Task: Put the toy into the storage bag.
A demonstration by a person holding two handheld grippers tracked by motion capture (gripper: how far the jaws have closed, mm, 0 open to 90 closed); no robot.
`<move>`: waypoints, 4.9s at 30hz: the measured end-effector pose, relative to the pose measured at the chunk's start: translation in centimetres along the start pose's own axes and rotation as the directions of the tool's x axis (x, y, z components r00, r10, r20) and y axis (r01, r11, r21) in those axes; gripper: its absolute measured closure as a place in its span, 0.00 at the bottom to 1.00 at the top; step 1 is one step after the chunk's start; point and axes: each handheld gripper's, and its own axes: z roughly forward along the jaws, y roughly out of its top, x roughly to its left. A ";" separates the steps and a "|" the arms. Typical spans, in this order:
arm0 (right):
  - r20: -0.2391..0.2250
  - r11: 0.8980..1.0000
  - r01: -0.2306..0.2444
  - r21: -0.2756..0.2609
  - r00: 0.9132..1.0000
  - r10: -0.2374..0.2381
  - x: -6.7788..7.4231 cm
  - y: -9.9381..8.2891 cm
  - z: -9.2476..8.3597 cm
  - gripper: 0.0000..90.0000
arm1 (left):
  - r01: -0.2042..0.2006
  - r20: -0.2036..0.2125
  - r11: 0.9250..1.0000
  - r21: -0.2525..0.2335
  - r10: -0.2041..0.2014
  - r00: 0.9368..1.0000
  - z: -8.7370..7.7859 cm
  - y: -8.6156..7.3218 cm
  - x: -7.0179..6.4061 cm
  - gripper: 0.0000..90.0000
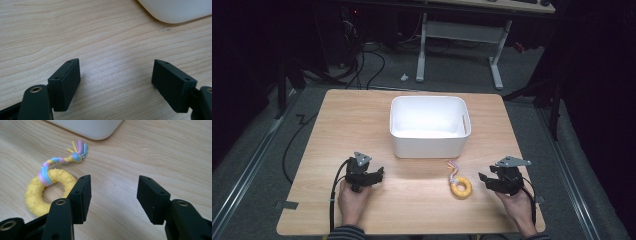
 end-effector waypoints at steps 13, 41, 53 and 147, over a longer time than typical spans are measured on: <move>-0.074 0.996 0.071 0.052 0.995 -0.067 2.4 1.2 0.2 0.54 | 0.002 0.000 1.000 -0.002 -0.002 1.000 0.0 0.0 0.0 0.27; -0.144 0.967 0.146 0.208 0.983 -0.118 4.4 1.8 3.6 0.61 | 0.006 0.003 1.000 -0.004 -0.006 1.000 0.0 0.0 0.1 0.26; -0.152 0.953 0.146 0.266 0.983 -0.108 4.5 1.9 4.8 0.65 | 0.004 0.000 1.000 -0.002 -0.004 1.000 0.0 0.0 0.1 0.27; -0.012 0.999 -0.035 -0.014 0.999 0.035 -3.3 5.3 -5.7 0.76 | 0.000 -0.002 1.000 0.002 0.000 1.000 0.0 0.0 0.0 0.26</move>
